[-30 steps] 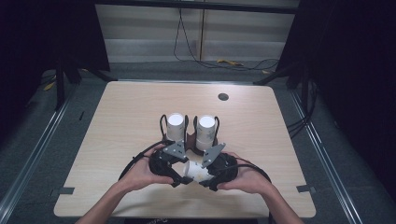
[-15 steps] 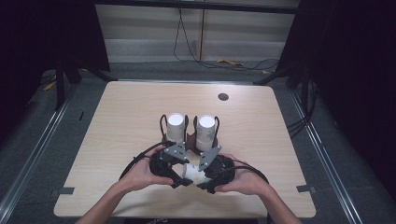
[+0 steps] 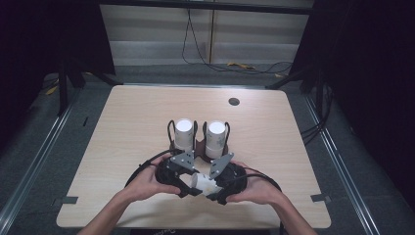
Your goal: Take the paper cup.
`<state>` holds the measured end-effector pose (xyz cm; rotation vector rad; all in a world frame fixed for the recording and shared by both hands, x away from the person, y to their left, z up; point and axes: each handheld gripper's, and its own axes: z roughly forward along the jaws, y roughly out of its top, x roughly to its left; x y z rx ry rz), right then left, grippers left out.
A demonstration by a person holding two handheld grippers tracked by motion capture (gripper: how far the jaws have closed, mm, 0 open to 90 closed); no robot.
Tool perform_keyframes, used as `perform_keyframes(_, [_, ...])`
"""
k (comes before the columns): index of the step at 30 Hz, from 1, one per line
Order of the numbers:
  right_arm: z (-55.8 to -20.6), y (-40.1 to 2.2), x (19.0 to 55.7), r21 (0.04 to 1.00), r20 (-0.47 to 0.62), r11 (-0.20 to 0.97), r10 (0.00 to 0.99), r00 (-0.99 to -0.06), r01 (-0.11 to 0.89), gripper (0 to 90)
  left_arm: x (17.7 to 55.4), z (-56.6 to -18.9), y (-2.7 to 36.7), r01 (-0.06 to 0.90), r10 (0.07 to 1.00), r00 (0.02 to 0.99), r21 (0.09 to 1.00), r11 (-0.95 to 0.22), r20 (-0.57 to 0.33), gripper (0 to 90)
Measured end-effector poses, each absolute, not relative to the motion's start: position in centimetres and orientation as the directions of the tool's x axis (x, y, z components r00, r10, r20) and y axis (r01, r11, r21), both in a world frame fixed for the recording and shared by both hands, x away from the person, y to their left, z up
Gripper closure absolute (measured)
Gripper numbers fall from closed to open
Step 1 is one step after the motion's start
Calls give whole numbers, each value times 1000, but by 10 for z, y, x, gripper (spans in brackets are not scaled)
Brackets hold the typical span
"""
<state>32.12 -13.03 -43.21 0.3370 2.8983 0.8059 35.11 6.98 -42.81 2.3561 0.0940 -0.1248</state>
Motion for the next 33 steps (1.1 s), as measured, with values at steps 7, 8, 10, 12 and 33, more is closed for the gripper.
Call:
perform_keyframes(7, [-430,-135,323,554,-21,810,245,-969,193,169,350,-427,70,110,21,991,717,-689,-132,369])
perform_keyframes(8, [-430,-136,324,560,-17,806,245,-969,194,167,350,-427,70,113,20,990,720,-685,-137,369])
perform_keyframes(10, [-429,-138,325,564,-9,799,259,-966,209,153,351,-427,71,117,22,990,720,-684,-139,369])
perform_keyframes(12, [-428,-141,325,571,-3,793,262,-965,213,165,351,-427,71,121,26,990,723,-680,-141,369])
perform_keyframes(33, [-411,-180,319,804,68,523,390,-918,282,150,354,-422,80,171,63,984,778,-605,-167,368])
